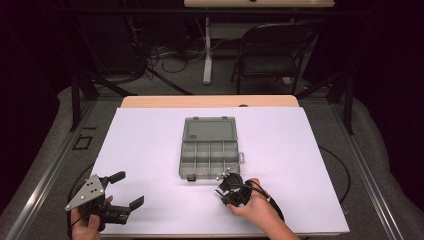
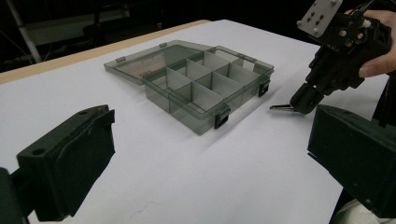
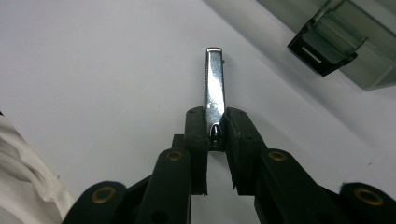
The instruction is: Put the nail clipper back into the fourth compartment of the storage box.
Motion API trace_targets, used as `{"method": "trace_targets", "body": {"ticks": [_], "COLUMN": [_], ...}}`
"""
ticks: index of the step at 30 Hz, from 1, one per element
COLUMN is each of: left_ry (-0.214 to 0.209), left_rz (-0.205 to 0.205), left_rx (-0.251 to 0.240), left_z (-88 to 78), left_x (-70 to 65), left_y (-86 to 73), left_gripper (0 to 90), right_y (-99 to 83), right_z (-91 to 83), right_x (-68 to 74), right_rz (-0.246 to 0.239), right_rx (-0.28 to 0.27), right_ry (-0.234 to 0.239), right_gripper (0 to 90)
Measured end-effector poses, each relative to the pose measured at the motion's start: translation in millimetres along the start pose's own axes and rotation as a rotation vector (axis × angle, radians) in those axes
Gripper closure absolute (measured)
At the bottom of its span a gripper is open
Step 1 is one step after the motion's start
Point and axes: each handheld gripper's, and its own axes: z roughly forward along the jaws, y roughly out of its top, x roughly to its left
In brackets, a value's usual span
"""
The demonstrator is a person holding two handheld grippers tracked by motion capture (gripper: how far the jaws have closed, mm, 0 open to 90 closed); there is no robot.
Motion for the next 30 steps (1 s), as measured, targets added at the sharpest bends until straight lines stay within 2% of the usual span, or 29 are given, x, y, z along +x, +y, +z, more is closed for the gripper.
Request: {"method": "trace_targets", "body": {"ticks": [1,2,5,6,7,8,9,10,11,13,14,18,20,22,23,24,26,27,28,29,30], "left_ry": [-0.001,-0.001,-0.001,-0.001,0.001,0.0,-0.001,0.0,0.0,0.001,0.0,0.0,0.001,0.001,0.002,0.001,0.001,0.002,0.001,0.0,-0.001], "left_rz": [-0.001,-0.003,-0.003,-0.003,-0.003,-0.003,-0.003,-0.002,-0.002,-0.003,-0.001,-0.002,-0.002,-0.002,-0.002,-0.002,-0.001,-0.001,-0.002,-0.001,0.001], "left_rx": [0.0,-0.001,0.0,0.0,-0.001,-0.001,-0.001,-0.002,-0.002,-0.002,-0.002,-0.003,-0.003,-0.004,-0.004,-0.004,-0.003,-0.004,-0.004,-0.004,-0.003], "left_z": [0.0,0.0,-0.1,-0.1,-0.1,-0.1,-0.1,-0.2,-0.2,-0.2,-0.2,-0.2,-0.5,-0.5,-0.5,-0.5,-0.5,-0.5,-0.5,-0.5,-0.6], "left_x": [0.2,0.2,0.2,0.2,0.2,0.2,0.3,0.2,0.2,0.1,0.1,0.1,0.0,0.0,0.0,0.1,0.1,0.1,0.1,0.1,0.1], "left_y": [0.0,0.0,0.0,0.0,0.0,0.0,0.0,0.0,0.0,0.1,0.2,0.3,0.3,0.3,0.3,0.3,0.3,0.3,0.3,0.4,0.4], "left_gripper": [0.3,0.3,0.3,0.3,0.3,0.3,0.3,0.3,0.3,0.3,0.3,0.3,0.3,0.3,0.3,0.3,0.3,0.3,0.3,0.3,0.3], "right_y": [0.5,0.0,1.7,0.6,0.5,5.0,3.9,5.4,4.7,5.4,4.8,6.0,6.2,7.0,6.1,5.8,8.0,8.0,9.1,9.8,9.4], "right_z": [-2.0,-1.7,-9.0,-7.4,-8.3,-20.5,-20.3,-24.5,-25.2,-29.1,-28.9,-34.3,-34.6,-36.5,-33.3,-32.4,-38.7,-38.2,-41.5,-43.0,-40.8], "right_x": [-0.4,-0.5,-2.1,-2.5,-2.7,-4.6,-5.8,-7.1,-6.9,-7.9,-7.3,-8.7,-8.1,-8.9,-9.0,-8.7,-10.0,-10.2,-11.1,-11.6,-11.3], "right_rz": [0.002,0.008,0.008,0.016,0.021,-0.006,-0.001,-0.004,-0.002,-0.005,-0.001,-0.002,0.005,0.007,0.013,0.022,0.014,0.017,0.006,0.003,0.014], "right_rx": [0.004,-0.035,-0.014,-0.076,-0.085,0.068,0.032,0.075,0.046,0.048,0.021,-0.006,-0.053,-0.064,-0.131,-0.162,-0.102,-0.124,-0.09,-0.08,-0.127], "right_ry": [0.002,0.001,0.0,0.004,0.004,-0.005,0.02,0.047,0.029,0.035,0.021,0.016,-0.02,-0.02,-0.022,-0.024,-0.028,-0.028,-0.032,-0.033,-0.032], "right_gripper": [79.9,79.9,79.9,79.9,79.9,79.9,79.9,79.9,79.9,79.9,79.9,79.9,79.9,79.9,79.9,79.9,79.9,79.9,79.9,79.9,79.9]}}
